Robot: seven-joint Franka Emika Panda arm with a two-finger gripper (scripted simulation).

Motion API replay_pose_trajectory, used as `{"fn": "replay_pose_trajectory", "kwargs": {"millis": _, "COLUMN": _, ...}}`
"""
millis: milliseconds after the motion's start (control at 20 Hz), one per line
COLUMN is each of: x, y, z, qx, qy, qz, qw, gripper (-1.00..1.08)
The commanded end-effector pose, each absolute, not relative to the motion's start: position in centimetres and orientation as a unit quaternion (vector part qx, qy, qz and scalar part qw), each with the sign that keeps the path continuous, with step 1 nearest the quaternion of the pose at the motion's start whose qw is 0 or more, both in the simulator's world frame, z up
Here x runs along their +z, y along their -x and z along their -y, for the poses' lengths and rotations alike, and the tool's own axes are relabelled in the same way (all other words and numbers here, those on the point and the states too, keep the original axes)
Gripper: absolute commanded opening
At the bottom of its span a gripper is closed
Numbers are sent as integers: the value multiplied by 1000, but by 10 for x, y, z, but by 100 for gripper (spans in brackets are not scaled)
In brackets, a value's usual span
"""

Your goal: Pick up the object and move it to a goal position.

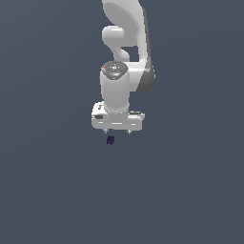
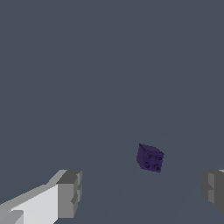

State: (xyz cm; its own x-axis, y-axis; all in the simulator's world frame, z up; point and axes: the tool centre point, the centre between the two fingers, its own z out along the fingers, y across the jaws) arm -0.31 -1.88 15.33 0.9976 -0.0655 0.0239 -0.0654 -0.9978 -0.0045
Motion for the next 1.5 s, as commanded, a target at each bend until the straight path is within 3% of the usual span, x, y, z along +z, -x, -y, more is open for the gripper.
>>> {"fn": "replay_pose_trajectory", "kwargs": {"millis": 0, "x": 135, "y": 9, "z": 28, "qx": -9, "qy": 998, "qz": -56, "qw": 3, "gripper": 100}}
{"fn": "replay_pose_trajectory", "kwargs": {"millis": 400, "x": 83, "y": 30, "z": 56, "qx": -2, "qy": 992, "qz": -123, "qw": 1, "gripper": 100}}
{"fn": "replay_pose_trajectory", "kwargs": {"millis": 1450, "x": 26, "y": 37, "z": 62, "qx": 0, "qy": 990, "qz": -138, "qw": 0, "gripper": 100}}
